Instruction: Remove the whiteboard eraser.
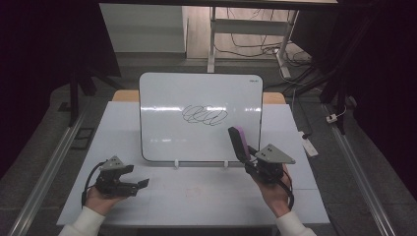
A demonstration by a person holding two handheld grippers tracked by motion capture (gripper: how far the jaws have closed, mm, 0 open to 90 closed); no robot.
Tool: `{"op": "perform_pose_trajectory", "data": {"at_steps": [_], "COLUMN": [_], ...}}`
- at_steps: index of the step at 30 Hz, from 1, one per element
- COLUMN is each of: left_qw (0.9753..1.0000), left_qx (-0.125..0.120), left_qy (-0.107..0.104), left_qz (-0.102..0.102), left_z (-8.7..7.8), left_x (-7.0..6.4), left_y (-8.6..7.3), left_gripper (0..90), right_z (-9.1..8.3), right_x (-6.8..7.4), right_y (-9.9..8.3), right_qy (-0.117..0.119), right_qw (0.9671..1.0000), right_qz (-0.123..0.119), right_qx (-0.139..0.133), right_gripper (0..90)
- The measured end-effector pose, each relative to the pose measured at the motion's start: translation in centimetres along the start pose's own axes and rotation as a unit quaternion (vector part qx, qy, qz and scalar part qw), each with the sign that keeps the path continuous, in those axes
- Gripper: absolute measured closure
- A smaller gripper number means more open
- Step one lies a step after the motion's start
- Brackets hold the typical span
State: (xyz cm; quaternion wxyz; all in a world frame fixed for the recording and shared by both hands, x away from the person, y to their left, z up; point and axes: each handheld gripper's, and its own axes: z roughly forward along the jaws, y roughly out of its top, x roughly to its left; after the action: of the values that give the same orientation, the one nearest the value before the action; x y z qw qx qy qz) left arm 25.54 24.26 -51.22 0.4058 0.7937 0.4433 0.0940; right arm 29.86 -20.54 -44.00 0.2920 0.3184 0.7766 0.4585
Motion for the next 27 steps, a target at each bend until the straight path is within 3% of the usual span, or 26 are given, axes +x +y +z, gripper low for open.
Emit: {"op": "perform_pose_trajectory", "data": {"at_steps": [12, 16, 21, 27], "left_qw": [0.9999, 0.9992, 0.9985, 0.9973], "left_qx": [-0.005, -0.010, -0.008, 0.000], "left_qy": [-0.014, -0.039, -0.054, -0.071], "left_qz": [0.006, 0.007, 0.012, 0.021], "left_z": [0.0, 0.2, 0.5, 1.1], "left_x": [-0.6, -1.2, -2.0, -3.0], "left_y": [0.8, 2.3, 3.7, 5.9], "left_gripper": [14.7, 14.6, 14.6, 15.2], "right_z": [0.6, 1.0, 1.7, 2.1], "right_x": [1.3, 2.2, 3.3, 3.9], "right_y": [-0.1, -0.1, -0.5, -0.9], "right_qy": [0.064, 0.082, 0.097, 0.109], "right_qw": [0.9968, 0.9939, 0.9904, 0.9881], "right_qz": [-0.046, -0.069, -0.091, -0.098], "right_qx": [0.015, 0.023, 0.038, 0.047], "right_gripper": [64.3, 64.3, 64.3, 64.3]}}
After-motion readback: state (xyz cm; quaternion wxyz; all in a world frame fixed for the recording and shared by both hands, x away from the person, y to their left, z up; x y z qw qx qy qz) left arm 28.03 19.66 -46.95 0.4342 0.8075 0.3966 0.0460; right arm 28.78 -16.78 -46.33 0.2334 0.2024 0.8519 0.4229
